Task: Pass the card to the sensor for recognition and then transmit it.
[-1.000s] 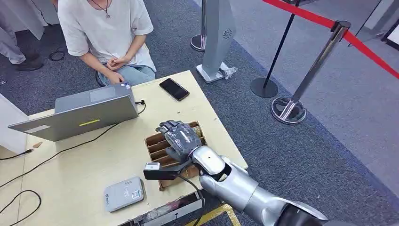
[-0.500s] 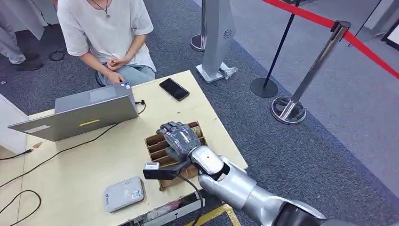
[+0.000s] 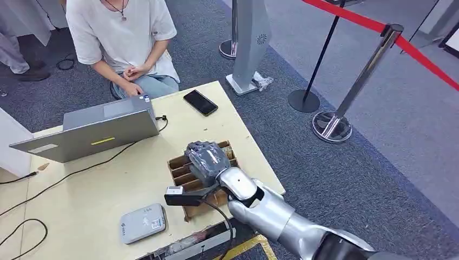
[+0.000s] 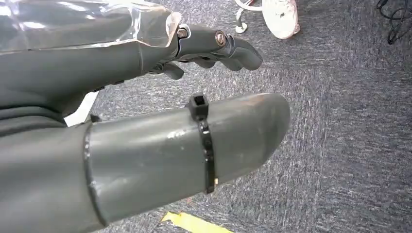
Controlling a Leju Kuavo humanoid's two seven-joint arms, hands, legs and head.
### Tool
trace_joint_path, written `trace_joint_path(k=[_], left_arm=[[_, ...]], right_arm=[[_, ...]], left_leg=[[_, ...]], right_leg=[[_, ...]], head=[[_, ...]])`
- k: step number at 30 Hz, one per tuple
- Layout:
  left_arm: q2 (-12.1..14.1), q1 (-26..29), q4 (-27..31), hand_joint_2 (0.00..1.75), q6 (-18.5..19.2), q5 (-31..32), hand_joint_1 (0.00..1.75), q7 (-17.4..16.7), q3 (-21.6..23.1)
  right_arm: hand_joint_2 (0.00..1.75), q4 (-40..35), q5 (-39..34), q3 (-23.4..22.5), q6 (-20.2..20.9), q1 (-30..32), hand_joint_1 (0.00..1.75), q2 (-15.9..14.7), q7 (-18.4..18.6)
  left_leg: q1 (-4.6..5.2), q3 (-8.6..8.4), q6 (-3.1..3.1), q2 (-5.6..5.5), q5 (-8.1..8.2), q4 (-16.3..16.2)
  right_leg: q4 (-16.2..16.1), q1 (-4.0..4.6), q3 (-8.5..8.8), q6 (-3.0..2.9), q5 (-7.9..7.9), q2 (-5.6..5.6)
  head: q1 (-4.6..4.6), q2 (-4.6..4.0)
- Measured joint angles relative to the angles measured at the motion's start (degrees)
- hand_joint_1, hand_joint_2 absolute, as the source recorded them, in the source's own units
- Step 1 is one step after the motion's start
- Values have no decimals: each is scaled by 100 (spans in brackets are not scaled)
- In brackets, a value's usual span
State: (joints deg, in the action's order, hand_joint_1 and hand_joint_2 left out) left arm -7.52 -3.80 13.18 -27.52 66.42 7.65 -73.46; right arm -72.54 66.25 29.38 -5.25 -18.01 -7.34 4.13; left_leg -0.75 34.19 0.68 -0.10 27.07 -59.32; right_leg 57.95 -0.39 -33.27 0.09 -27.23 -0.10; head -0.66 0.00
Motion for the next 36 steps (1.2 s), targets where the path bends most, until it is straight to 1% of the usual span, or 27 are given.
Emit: trace_joint_path(k=[1,2,4,8,19,28,33,36], left_arm=[[0,0,2,0,0,0,0,-2,-4],[0,0,2,0,0,0,0,0,-9],[0,-1,7,0,0,2,0,0,-31],[0,0,11,0,0,13,0,18,-44],[2,0,28,0,7,35,0,26,-48],[4,1,37,0,13,53,0,48,-50],[4,1,37,0,26,66,0,81,-50],[4,1,37,0,26,79,0,90,-50]], right_arm=[[175,0,7,0,0,-3,147,0,2],[175,0,33,0,0,-4,147,0,2],[175,0,50,0,0,-12,159,0,2],[175,0,55,0,-15,-26,175,0,2],[175,4,55,0,-118,-20,175,0,-22],[175,-18,37,0,-348,34,175,-2,-171],[175,-217,37,-18,-568,33,175,-2,-258],[175,-437,31,-46,-619,26,175,-13,-301]], left_leg=[[0,0,0,0,0,0],[0,0,0,0,0,0],[0,0,0,0,0,0],[0,0,0,0,0,0],[0,-1,0,1,0,0],[0,1,0,0,0,0],[0,0,0,1,0,0],[0,0,0,1,0,0]], right_leg=[[0,0,0,0,0,0],[0,0,0,0,0,0],[0,0,0,0,0,0],[0,0,0,0,0,-1],[0,0,0,0,0,1],[0,0,-1,0,0,1],[0,0,-2,0,0,1],[0,0,-1,0,0,1]], head=[[0,0],[0,0],[0,0],[0,0],[0,0],[0,0],[0,0],[2,0]])
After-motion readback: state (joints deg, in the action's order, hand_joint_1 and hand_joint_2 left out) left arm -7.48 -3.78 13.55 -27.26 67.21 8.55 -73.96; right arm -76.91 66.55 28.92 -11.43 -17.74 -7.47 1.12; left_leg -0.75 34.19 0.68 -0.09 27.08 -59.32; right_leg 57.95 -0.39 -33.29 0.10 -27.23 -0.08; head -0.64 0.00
